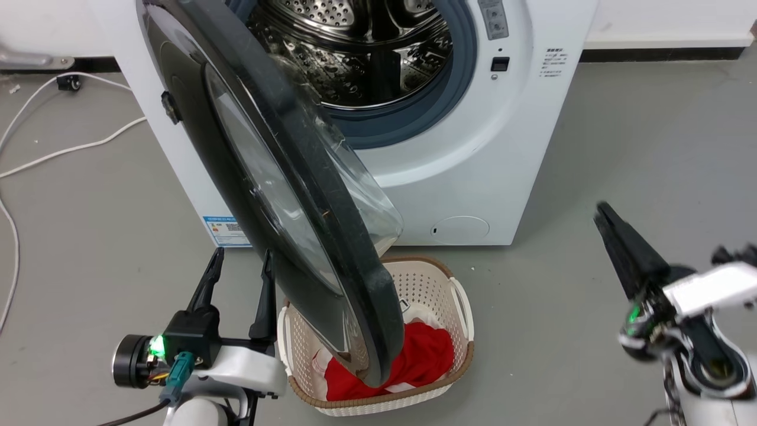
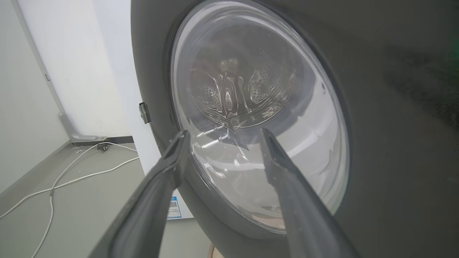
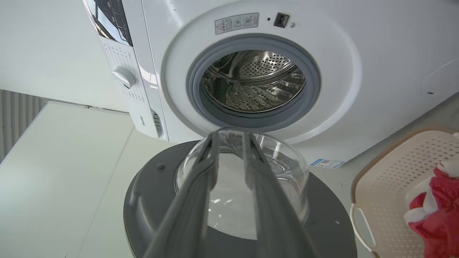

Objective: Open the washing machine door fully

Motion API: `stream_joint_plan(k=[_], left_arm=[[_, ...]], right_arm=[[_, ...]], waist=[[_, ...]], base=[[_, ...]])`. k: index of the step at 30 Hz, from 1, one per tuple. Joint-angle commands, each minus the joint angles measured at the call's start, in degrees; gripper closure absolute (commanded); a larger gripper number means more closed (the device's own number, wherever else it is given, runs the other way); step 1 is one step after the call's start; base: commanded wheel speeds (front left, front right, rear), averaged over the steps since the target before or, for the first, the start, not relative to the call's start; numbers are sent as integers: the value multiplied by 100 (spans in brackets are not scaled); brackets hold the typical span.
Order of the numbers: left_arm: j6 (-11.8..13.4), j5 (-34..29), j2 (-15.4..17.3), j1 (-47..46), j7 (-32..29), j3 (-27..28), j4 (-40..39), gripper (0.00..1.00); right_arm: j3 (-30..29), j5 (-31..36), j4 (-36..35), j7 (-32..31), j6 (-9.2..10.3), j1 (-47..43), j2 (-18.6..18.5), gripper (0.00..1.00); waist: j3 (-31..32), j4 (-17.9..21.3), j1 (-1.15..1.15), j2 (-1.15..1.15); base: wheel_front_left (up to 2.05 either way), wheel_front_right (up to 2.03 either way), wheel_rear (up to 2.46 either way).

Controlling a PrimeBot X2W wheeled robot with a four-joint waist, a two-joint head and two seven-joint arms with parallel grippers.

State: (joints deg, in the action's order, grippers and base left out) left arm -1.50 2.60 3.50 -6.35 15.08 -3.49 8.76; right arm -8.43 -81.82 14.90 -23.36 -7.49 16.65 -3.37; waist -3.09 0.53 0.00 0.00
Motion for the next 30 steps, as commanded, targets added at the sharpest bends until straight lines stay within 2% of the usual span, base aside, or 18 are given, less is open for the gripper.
stream_joint_plan(k=[1, 7, 13, 17, 20, 24, 28, 30], left_arm=[[-4, 1, 25, 54, 13, 17, 18, 0], [-22, 12, 40, 140, 13, 87, 61, 0], [-22, 13, 50, 165, 13, 144, 88, 0], [-27, 5, 58, 184, 13, 173, 87, 0], [-25, -4, 53, 202, 13, 179, 78, 0], [-22, 5, 44, 202, 13, 188, 48, 0], [-26, 21, 34, 150, 13, 192, 37, 0], [-25, 15, 31, 110, 13, 188, 36, 0]], right_arm=[[-30, -33, -69, 99, 0, -163, 33, 0], [-123, -82, -366, 993, 0, -1079, 56, 0], [-22, 984, -487, 2359, 0, -1629, 51, 0], [-92, 2175, -654, 3120, 0, -1760, 50, 0], [-176, 3318, -883, 3491, 0, -1787, 11, 0], [-263, 5111, -1417, 3678, 1, -1753, -19, 0], [-101, 6902, -2050, 3731, 1, -1814, -15, 0], [32, 7498, -2286, 3717, 1, -1879, 6, 0]], waist=[[29, 31, 0, 0], [107, 91, 0, 0], [173, 147, 0, 0], [205, 180, 0, 0], [219, 191, 0, 0], [214, 188, 0, 0], [180, 166, 0, 0], [160, 150, 0, 0]], base=[[0, 0, 0], [0, 0, 0], [0, 0, 0], [0, 0, 0], [0, 0, 0], [0, 0, 0], [0, 0, 0], [0, 0, 0]])
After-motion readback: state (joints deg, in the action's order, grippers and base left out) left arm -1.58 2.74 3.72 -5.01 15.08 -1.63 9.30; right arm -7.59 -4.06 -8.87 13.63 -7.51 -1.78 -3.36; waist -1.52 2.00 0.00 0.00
